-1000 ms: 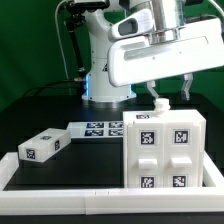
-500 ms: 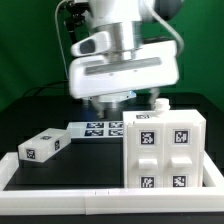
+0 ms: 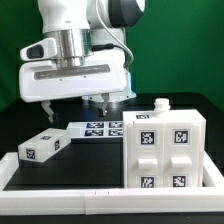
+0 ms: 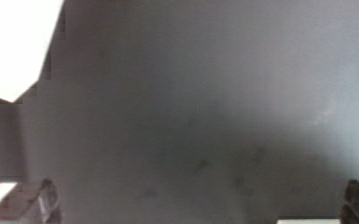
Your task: Assemble cabinet
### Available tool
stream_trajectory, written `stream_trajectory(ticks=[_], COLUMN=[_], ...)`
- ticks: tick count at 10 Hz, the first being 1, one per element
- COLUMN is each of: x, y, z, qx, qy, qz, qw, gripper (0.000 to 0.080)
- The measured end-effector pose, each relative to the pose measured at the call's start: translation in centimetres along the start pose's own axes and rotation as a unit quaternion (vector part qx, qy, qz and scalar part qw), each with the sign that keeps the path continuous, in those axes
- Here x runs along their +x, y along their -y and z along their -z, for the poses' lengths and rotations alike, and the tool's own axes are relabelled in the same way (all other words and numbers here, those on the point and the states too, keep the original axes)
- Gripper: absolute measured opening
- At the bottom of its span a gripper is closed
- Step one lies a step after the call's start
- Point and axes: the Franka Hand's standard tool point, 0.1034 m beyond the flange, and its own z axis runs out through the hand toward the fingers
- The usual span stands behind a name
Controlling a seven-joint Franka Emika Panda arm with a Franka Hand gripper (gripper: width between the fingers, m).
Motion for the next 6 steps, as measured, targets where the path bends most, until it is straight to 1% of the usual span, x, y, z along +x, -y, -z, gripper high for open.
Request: stream_trajectory(ticks=[2, 3, 4, 6], x=[0.0, -0.1, -0.3, -1.6], y=[0.0, -0.1, -0.7, -2.8], z=[0.0, 0.0, 0.0, -0.2], qx=[0.000, 0.002, 0.003, -0.004], qy=[0.000, 0.006, 0.017, 0.025], qz=[0.000, -0.022, -0.063, -0.114], qw=[1.000, 1.000, 0.998, 0.993], gripper=[0.0797, 0.0797, 0.0797, 0.0797])
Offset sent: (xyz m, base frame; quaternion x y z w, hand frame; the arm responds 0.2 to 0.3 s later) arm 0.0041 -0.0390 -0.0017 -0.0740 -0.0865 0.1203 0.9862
